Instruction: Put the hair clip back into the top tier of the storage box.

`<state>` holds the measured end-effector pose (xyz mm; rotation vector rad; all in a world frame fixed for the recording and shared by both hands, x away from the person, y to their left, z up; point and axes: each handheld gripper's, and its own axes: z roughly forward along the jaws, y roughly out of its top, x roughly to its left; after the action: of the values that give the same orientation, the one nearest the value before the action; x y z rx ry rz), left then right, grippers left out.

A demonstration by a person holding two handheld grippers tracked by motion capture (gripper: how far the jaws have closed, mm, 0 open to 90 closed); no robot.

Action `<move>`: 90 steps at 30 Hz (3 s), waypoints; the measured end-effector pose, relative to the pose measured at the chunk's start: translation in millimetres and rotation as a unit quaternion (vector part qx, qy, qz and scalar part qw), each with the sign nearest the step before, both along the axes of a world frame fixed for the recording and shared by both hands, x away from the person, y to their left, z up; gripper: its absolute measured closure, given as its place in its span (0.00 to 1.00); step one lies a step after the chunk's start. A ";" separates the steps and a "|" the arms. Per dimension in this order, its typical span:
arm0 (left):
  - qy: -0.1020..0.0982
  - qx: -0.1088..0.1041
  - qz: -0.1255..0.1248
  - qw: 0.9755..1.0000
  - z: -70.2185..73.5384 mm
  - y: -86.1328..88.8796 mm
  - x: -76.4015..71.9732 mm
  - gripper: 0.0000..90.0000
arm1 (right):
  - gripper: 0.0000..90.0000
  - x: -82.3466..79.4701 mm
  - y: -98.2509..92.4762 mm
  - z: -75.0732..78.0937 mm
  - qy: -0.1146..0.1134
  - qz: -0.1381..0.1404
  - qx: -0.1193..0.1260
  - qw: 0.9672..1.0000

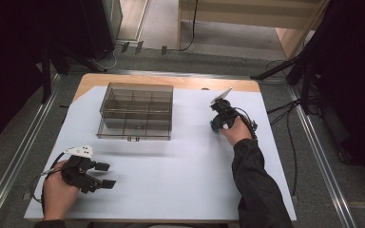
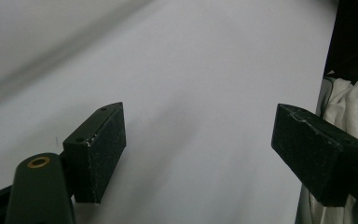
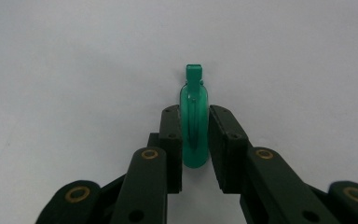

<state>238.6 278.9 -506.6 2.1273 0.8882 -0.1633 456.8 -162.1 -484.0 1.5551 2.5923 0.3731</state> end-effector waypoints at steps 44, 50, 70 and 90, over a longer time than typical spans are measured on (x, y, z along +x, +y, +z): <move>0.005 -0.002 -0.007 1.000 -0.3 -3.1 4.7 0.21 | 0.86 -24.7 27.6 20.0 -0.016 0.059 0.076 0.995; 0.005 -0.003 -0.007 1.000 -0.1 -4.0 6.2 0.21 | 0.86 -27.4 29.5 20.1 -0.015 0.064 0.076 0.995; 0.006 -0.002 -0.023 1.000 -0.3 -11.4 15.0 0.21 | 0.86 -45.4 34.9 38.1 -0.031 0.085 0.108 0.990; 0.004 -0.007 -0.016 1.000 -0.6 -10.9 12.4 0.21 | 0.86 -56.5 48.8 56.5 -0.040 0.109 0.123 0.986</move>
<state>251.0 268.0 -507.2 2.1300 0.8566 -0.1934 400.3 -113.4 -427.6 1.2852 2.7444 0.7852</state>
